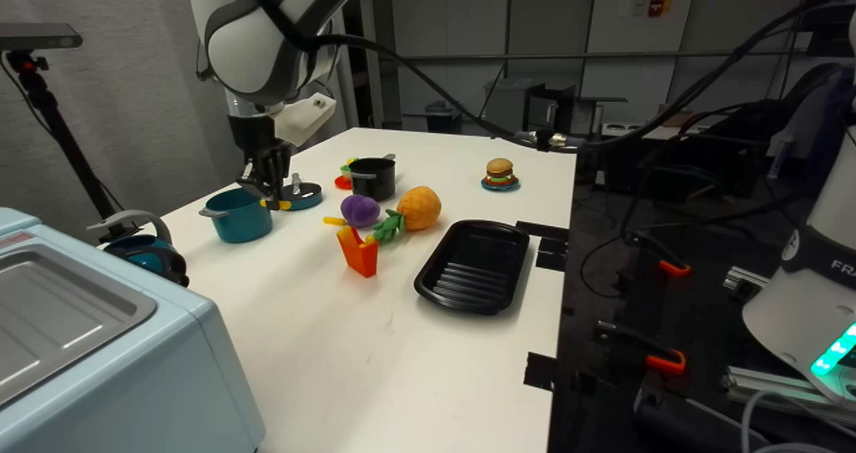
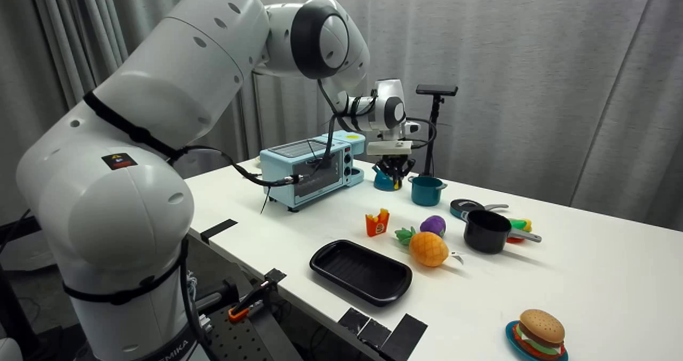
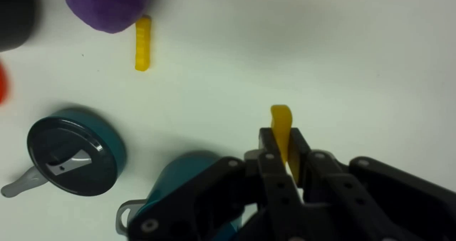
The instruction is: Pick up the plush potato fry and put it in the fries pack
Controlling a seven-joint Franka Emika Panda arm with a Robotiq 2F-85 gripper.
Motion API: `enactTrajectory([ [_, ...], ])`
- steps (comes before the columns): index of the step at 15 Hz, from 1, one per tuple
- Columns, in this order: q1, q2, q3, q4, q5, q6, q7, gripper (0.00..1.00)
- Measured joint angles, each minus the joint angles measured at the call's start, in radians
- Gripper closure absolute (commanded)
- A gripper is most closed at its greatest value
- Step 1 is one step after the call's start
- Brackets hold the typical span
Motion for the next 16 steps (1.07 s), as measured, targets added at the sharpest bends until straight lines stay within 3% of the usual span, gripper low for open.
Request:
enactTrajectory([
  [16,-0.023,-0.245,0.020,-0.330,0.026,-0.015,0.000,0.97],
])
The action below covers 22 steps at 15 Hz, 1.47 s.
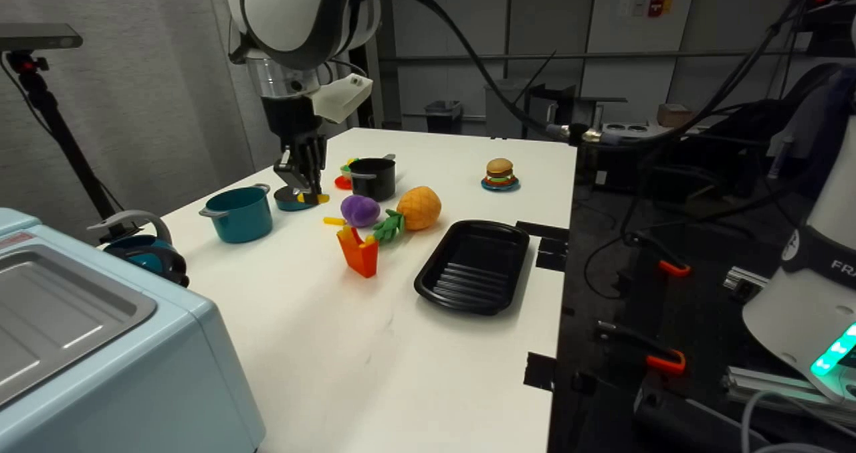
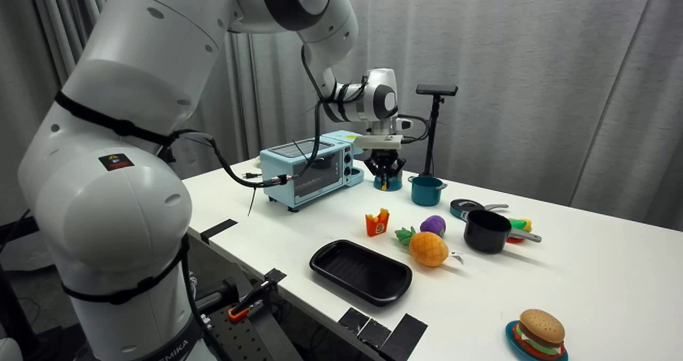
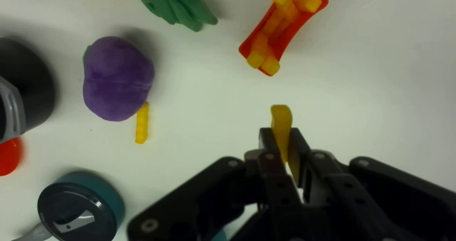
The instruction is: Pick up the plush potato fry and put it in the fries pack
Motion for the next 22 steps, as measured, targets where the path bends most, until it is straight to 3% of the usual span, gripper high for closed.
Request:
enactTrajectory([
  [10,-0.002,-0.072,0.000,-0.154,-0.002,0.046,0.001,0.97],
  [22,-0.010,-0.075,-0.004,-0.252,-0.009,0.221,0.001,0.97],
])
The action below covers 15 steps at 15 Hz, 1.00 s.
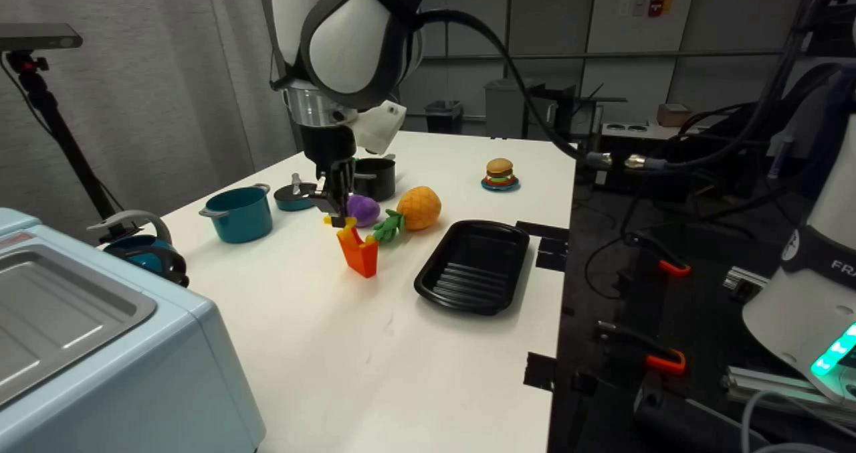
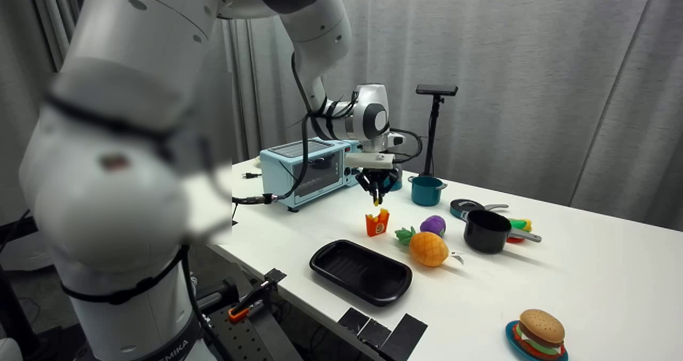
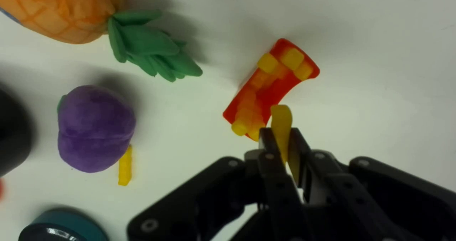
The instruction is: Pick up the plush potato fry and put it in the fries pack
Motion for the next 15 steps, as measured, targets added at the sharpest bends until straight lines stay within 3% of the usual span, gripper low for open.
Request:
enactTrajectory([
  [15,-0.014,-0.037,-0.023,-0.124,-0.012,0.196,-0.001,0.97],
])
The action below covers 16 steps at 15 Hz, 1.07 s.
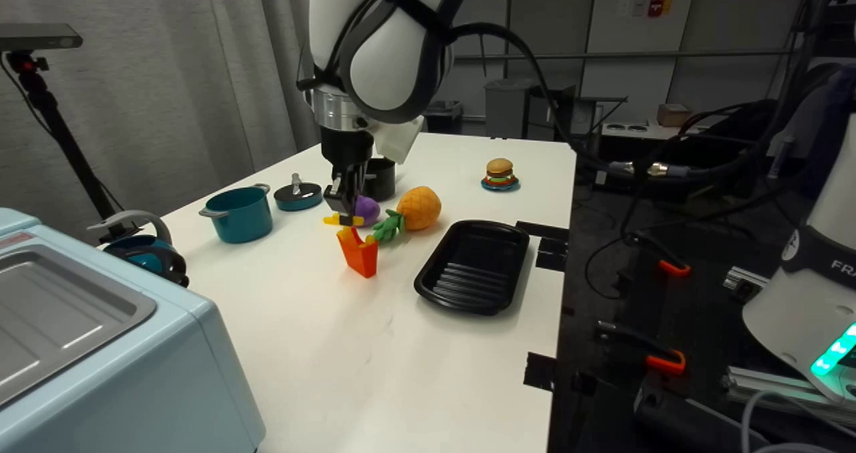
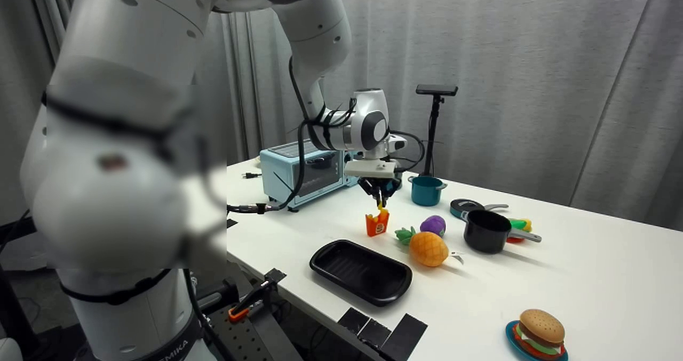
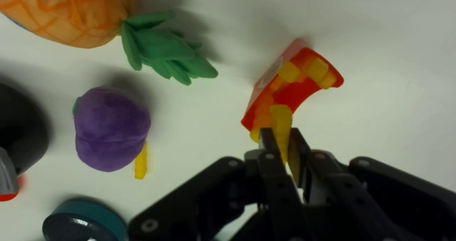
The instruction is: Pick up the plush potato fry and put it in the fries pack
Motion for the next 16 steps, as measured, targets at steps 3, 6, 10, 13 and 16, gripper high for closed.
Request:
enactTrajectory([
  [3,-0.001,-0.002,-0.004,-0.010,0.000,0.035,0.000,0.97],
  [6,-0.002,-0.004,-0.005,-0.024,0.000,0.057,0.000,0.97],
  [10,-0.002,-0.005,-0.005,-0.044,0.000,0.088,0.000,0.97],
  [13,-0.002,-0.005,-0.005,-0.057,0.000,0.113,0.000,0.97],
  [16,-0.002,-0.005,-0.005,-0.063,0.000,0.138,0.000,0.97],
])
